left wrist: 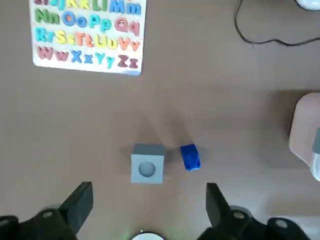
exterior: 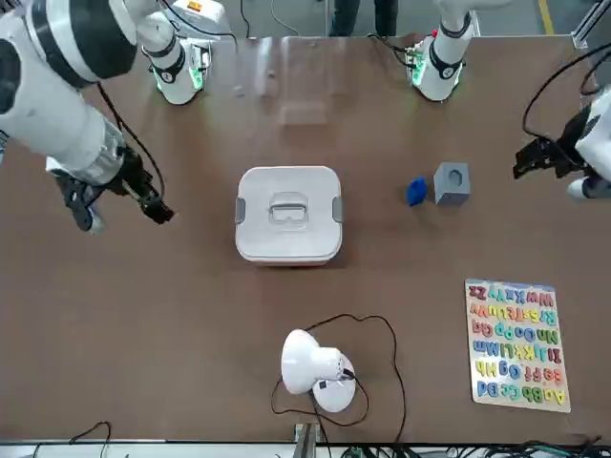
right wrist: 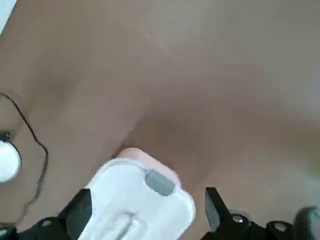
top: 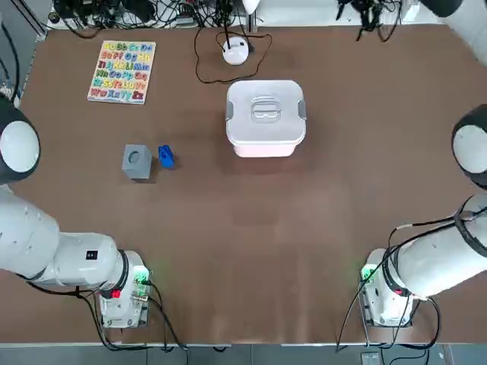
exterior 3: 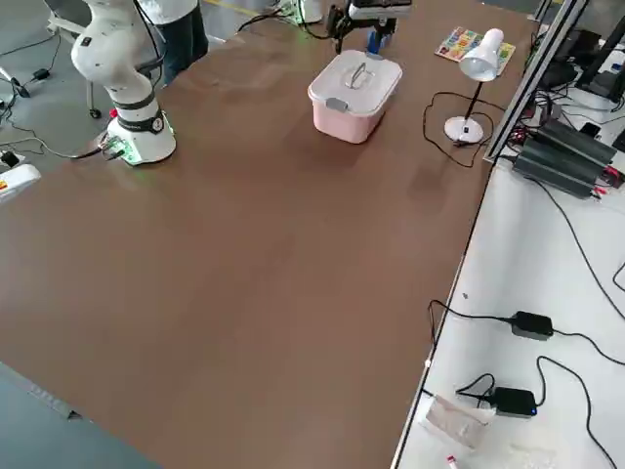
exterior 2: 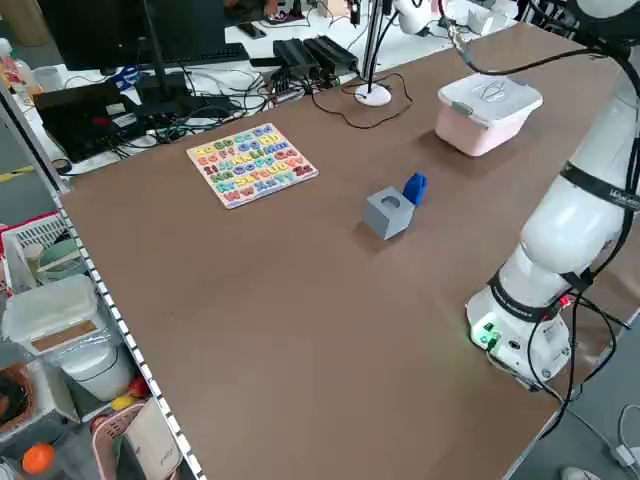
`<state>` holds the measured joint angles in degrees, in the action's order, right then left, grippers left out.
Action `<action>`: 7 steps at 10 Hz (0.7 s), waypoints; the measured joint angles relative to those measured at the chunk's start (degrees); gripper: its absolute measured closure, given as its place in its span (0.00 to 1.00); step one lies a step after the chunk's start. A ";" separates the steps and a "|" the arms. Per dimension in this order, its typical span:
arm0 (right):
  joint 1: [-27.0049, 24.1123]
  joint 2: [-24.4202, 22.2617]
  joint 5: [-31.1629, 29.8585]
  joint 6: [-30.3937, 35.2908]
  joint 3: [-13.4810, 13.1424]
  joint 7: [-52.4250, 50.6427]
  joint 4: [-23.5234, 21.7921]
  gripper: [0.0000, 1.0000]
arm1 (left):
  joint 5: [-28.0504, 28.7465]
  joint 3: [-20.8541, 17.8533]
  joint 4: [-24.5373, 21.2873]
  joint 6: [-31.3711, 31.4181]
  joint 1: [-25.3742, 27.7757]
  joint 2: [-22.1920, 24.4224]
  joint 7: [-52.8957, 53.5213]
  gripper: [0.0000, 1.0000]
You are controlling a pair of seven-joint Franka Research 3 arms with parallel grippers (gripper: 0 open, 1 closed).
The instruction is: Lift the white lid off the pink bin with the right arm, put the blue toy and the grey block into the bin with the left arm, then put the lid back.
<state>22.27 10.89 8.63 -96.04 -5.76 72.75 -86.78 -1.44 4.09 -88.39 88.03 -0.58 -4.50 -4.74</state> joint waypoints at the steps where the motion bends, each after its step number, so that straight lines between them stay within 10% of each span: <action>1: 1.16 1.50 1.04 -1.49 0.00 6.64 -0.01 0.00 | 0.00 1.35 -5.11 5.35 -0.07 0.92 -0.87 0.00; 7: 9.37 7.29 3.08 -7.51 -0.01 27.70 -0.60 0.00 | 0.01 7.51 -28.76 20.60 -0.13 7.58 -7.20 0.03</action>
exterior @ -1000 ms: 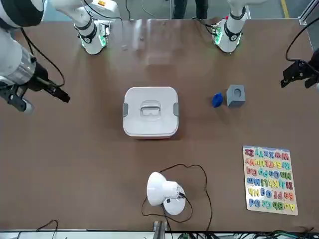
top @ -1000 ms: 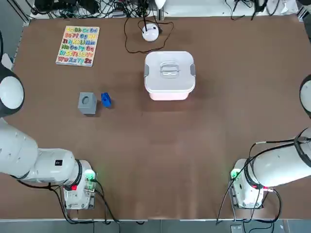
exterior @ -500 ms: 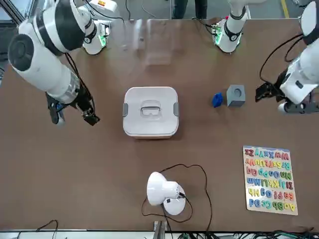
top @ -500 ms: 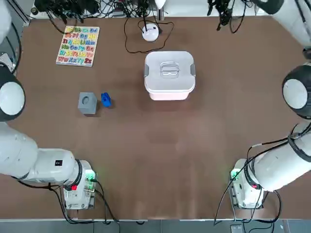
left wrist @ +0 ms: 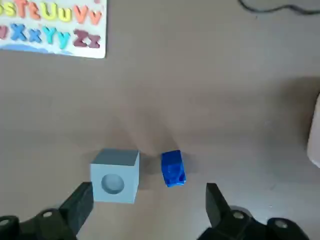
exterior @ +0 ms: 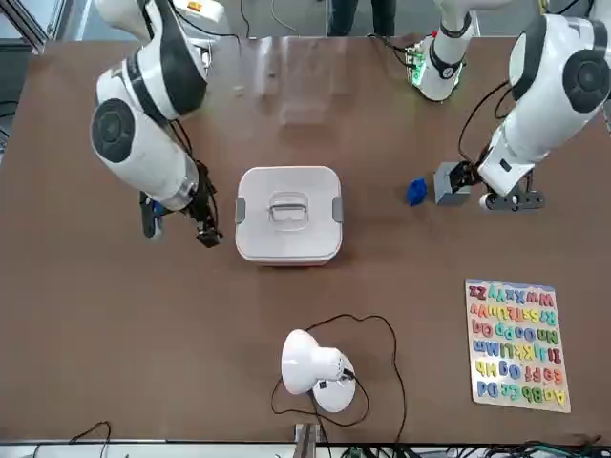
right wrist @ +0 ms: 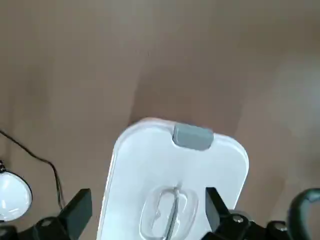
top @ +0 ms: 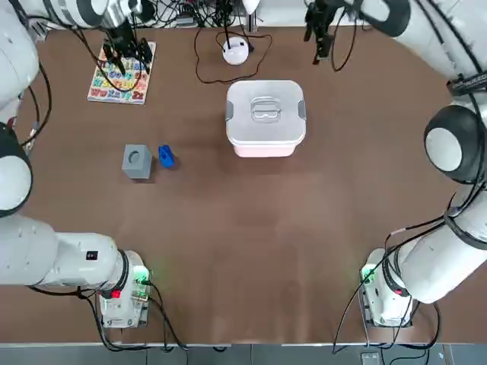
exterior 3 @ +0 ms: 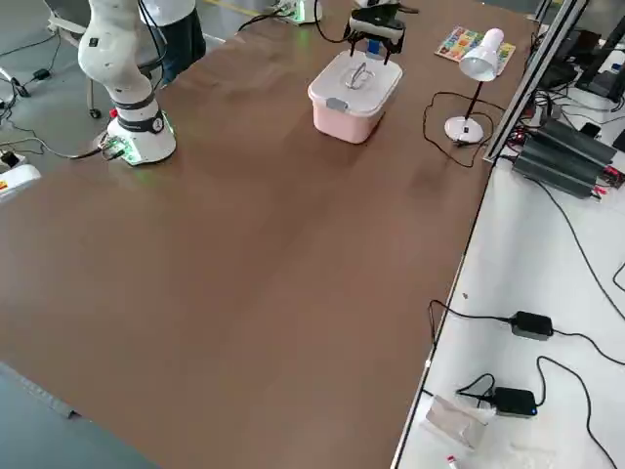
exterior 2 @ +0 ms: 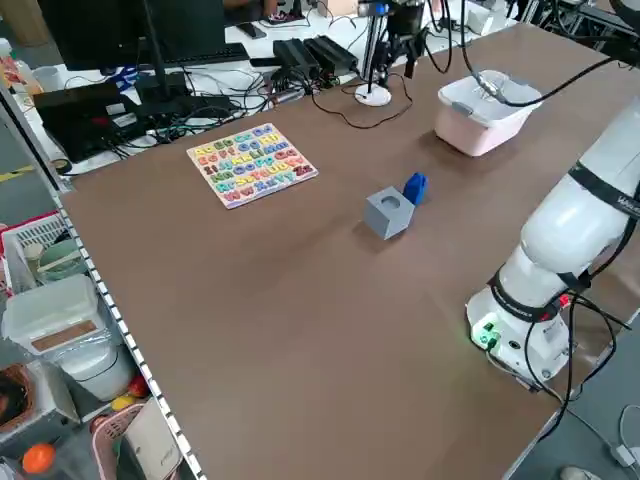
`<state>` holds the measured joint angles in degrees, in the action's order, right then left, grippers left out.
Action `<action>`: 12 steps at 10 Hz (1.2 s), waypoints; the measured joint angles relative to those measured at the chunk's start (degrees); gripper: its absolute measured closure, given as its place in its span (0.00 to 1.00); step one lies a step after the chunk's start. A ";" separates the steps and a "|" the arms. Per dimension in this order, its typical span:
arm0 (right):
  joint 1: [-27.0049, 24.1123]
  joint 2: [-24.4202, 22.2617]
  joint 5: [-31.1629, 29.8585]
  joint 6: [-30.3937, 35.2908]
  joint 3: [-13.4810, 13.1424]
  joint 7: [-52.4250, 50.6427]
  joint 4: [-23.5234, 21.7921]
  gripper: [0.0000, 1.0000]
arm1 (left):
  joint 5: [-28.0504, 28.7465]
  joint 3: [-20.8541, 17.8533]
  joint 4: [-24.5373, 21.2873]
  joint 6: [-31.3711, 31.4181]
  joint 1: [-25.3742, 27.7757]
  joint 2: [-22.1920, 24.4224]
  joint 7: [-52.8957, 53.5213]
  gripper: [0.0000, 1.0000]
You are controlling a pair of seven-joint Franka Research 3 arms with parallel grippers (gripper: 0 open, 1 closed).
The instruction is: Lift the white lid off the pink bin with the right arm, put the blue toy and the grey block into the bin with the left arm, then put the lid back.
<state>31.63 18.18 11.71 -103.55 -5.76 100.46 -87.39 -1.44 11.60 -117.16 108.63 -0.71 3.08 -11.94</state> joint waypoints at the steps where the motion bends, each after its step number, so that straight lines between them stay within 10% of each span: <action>1: 1.88 0.82 0.00 -1.47 0.00 2.98 -0.45 0.00 | 0.00 0.88 -3.56 2.68 -0.01 0.04 -0.58 0.03; 7: 8.81 7.13 -0.01 -7.69 -0.09 14.09 -0.99 0.00 | 0.00 6.35 -22.02 22.07 0.01 -0.60 -8.54 0.03; 12: 12.14 9.45 -0.01 -11.00 -0.11 18.17 -1.81 0.08 | 1.28 7.12 -24.60 25.54 0.07 -5.74 -9.65 0.05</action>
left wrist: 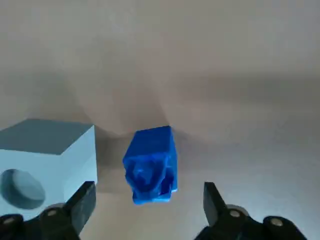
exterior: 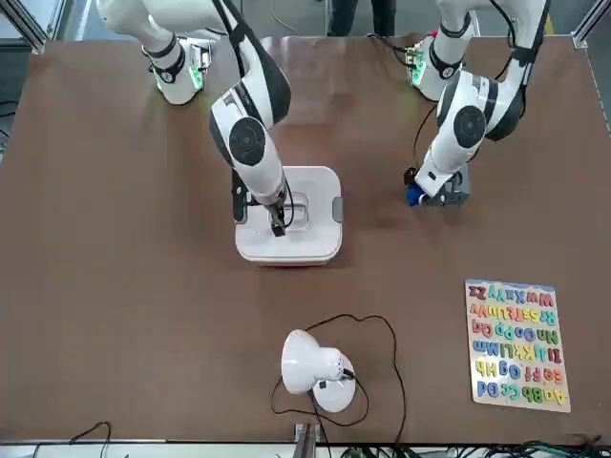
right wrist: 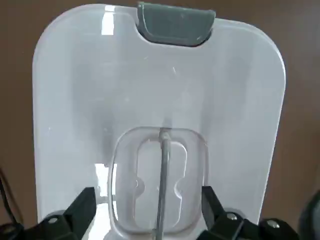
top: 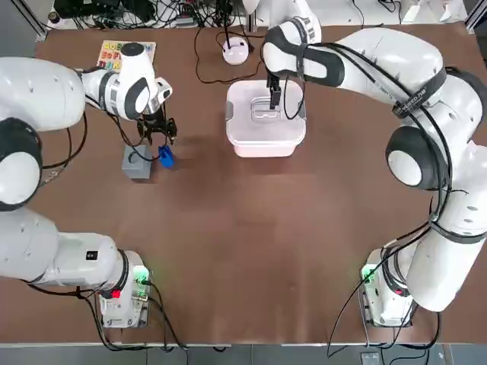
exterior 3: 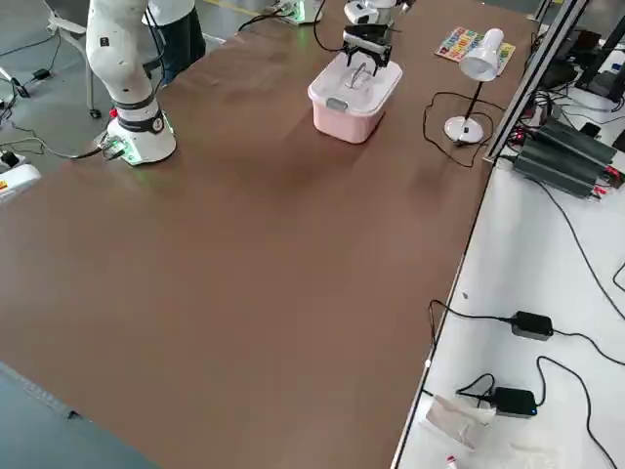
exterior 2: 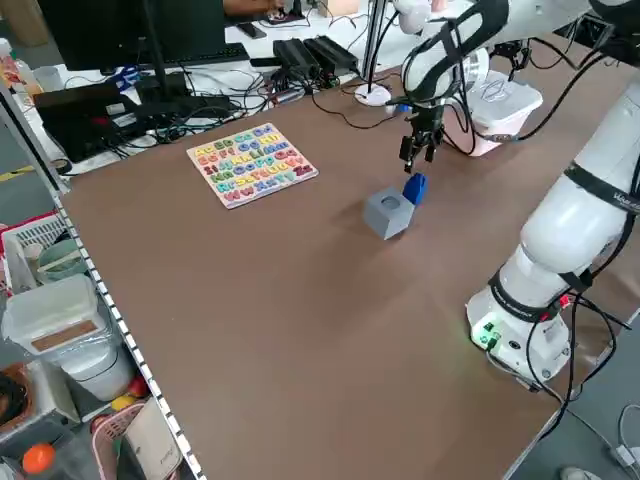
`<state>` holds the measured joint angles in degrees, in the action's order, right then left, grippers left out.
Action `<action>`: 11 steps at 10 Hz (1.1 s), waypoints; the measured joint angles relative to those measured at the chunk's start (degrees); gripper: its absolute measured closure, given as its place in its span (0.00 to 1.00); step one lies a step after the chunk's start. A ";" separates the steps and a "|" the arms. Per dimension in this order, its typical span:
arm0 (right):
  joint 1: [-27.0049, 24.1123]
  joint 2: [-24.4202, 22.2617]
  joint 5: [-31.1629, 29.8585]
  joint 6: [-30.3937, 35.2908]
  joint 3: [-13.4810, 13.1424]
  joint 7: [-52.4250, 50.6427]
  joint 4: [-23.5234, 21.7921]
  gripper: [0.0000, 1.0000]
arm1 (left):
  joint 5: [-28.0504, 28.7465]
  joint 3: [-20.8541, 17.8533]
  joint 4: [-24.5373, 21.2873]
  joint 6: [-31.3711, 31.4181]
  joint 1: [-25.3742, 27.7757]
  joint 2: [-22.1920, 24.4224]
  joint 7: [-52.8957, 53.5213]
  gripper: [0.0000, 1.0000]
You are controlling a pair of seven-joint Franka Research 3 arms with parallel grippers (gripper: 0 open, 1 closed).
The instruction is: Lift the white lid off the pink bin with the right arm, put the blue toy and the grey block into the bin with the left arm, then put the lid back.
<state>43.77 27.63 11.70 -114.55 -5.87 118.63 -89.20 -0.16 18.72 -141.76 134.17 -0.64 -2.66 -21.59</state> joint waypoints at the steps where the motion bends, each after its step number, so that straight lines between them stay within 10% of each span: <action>1: 0.18 0.00 0.00 -0.01 0.00 0.27 -0.03 0.15 | 0.03 0.00 -0.05 1.45 0.12 -1.40 -0.14 0.06; 7: 2.00 0.03 0.00 -2.82 0.00 2.61 -2.10 0.59 | 0.17 -0.05 -0.20 2.24 0.26 -6.77 -3.07 0.15; 11: 2.12 0.02 0.00 -2.91 -0.07 3.06 -2.10 0.80 | 0.34 -0.10 0.31 2.26 2.79 -6.53 -4.25 0.49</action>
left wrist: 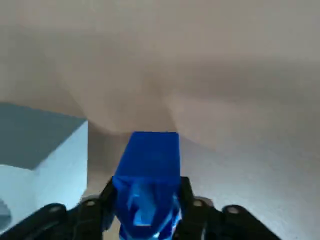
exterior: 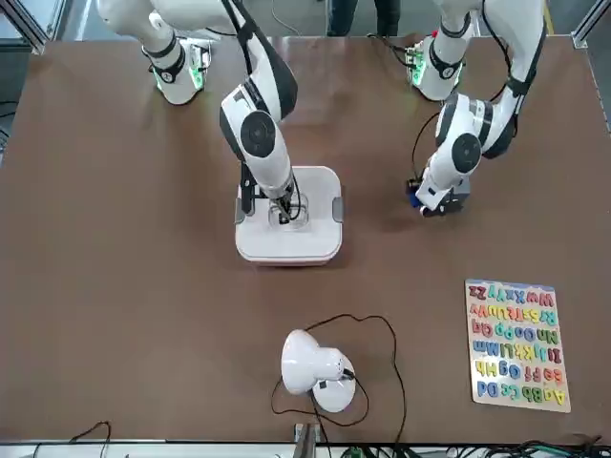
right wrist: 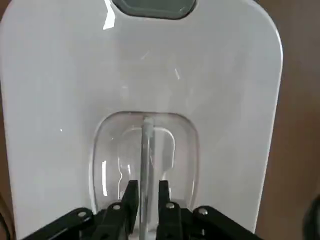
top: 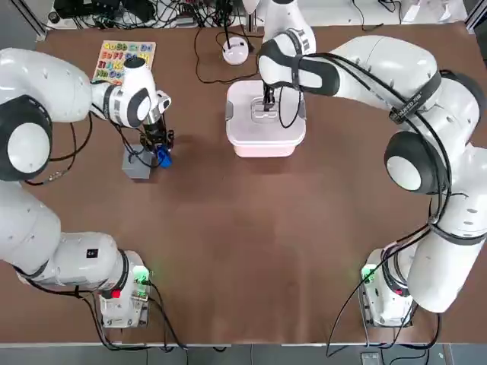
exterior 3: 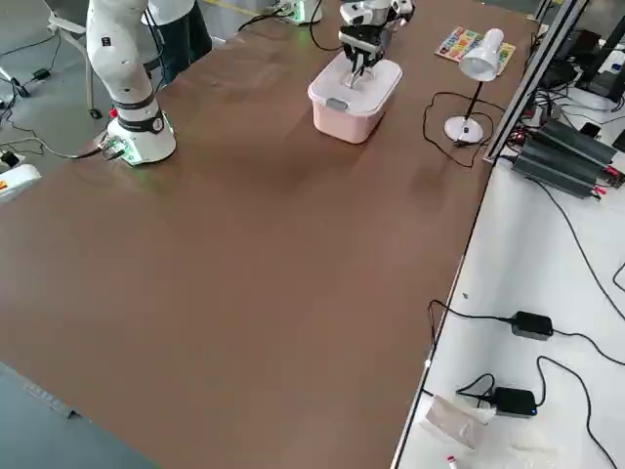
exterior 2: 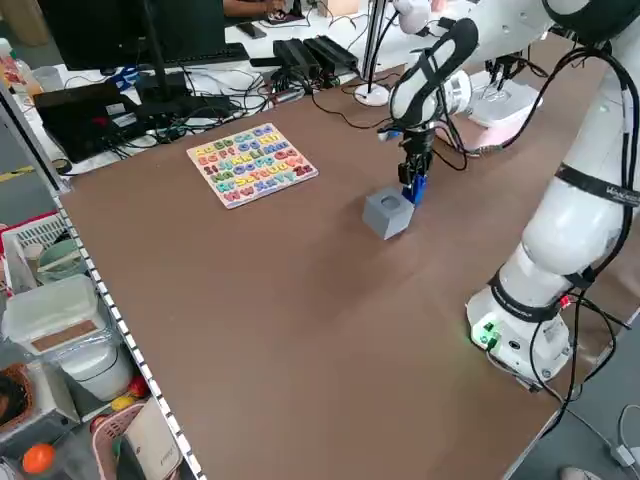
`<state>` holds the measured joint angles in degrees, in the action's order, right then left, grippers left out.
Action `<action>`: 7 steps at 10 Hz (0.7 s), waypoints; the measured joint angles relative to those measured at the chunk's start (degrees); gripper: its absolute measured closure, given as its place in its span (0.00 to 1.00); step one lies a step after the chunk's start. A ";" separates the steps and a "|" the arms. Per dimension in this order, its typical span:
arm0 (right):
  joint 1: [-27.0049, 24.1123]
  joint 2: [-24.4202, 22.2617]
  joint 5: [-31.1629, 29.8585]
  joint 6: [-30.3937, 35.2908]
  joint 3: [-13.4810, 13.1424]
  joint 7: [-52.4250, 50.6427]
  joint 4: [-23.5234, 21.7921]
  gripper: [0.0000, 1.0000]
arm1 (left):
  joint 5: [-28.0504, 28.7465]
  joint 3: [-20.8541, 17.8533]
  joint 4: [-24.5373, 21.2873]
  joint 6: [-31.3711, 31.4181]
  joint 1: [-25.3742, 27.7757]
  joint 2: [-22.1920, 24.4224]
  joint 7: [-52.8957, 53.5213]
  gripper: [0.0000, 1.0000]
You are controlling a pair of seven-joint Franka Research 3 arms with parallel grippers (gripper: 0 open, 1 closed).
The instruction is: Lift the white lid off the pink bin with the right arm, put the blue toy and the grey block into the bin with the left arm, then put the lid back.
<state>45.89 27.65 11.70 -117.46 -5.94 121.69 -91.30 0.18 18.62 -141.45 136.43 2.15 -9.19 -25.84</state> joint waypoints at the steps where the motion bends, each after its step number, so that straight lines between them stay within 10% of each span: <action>1: 0.06 0.00 0.00 0.00 0.00 0.05 0.00 0.89 | 0.01 0.01 0.47 0.00 0.08 0.29 -1.26 0.49; 3: 0.12 -0.01 -0.04 -0.01 -0.08 0.21 0.01 0.93 | 0.18 0.23 3.61 -2.76 0.05 0.73 -5.38 0.49; 7: -0.31 -1.46 0.00 4.37 -0.91 0.16 2.28 0.93 | 0.24 0.33 25.65 -25.02 0.08 1.66 -7.00 0.49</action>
<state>45.58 26.19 11.70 -113.09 -6.85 121.85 -89.02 0.43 18.96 -115.80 111.41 2.23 -7.53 -32.83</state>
